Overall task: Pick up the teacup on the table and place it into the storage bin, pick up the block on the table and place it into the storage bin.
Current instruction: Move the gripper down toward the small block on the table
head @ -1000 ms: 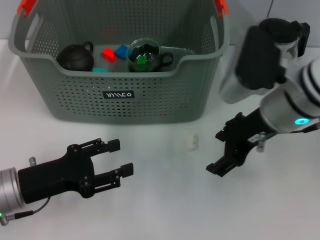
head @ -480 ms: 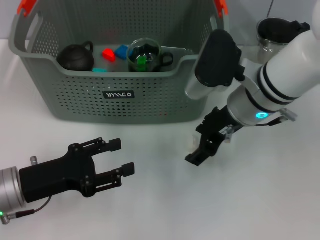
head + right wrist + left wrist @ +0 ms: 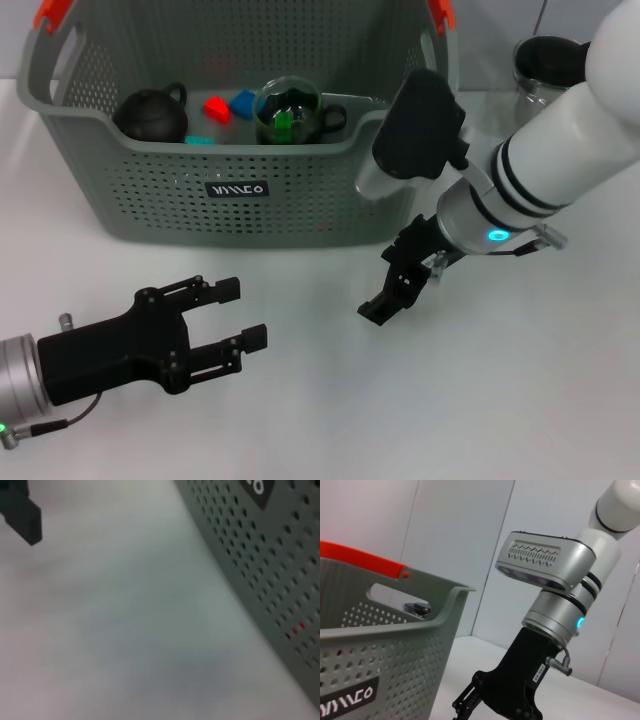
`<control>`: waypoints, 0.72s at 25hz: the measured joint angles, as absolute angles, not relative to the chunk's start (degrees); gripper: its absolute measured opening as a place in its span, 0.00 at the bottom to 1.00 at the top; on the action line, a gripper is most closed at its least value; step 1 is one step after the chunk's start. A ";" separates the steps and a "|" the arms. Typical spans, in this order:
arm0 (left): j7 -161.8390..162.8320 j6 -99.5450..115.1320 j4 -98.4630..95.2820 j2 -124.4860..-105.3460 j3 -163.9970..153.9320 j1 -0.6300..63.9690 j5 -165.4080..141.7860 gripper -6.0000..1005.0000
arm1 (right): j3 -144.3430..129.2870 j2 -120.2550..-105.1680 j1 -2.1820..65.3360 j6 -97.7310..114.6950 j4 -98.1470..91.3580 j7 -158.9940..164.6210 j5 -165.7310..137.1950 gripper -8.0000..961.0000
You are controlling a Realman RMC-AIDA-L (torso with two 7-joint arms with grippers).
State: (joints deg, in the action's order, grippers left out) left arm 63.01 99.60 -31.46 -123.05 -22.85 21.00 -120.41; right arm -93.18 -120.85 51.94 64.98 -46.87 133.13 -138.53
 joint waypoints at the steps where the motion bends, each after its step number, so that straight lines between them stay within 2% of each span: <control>1: 63.01 99.42 -31.46 -123.05 -22.85 20.99 -120.41 0.72 | -93.66 -120.85 51.86 64.49 -46.72 133.12 -138.31 0.93; 18: 63.02 99.12 -31.37 -123.05 -22.85 20.97 -120.41 0.72 | -97.39 -120.94 51.74 60.40 -44.56 133.05 -136.58 0.92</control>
State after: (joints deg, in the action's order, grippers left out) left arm 63.02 99.12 -31.37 -123.05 -22.85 20.97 -120.41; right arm -97.39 -120.94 51.74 60.40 -44.56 133.05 -136.58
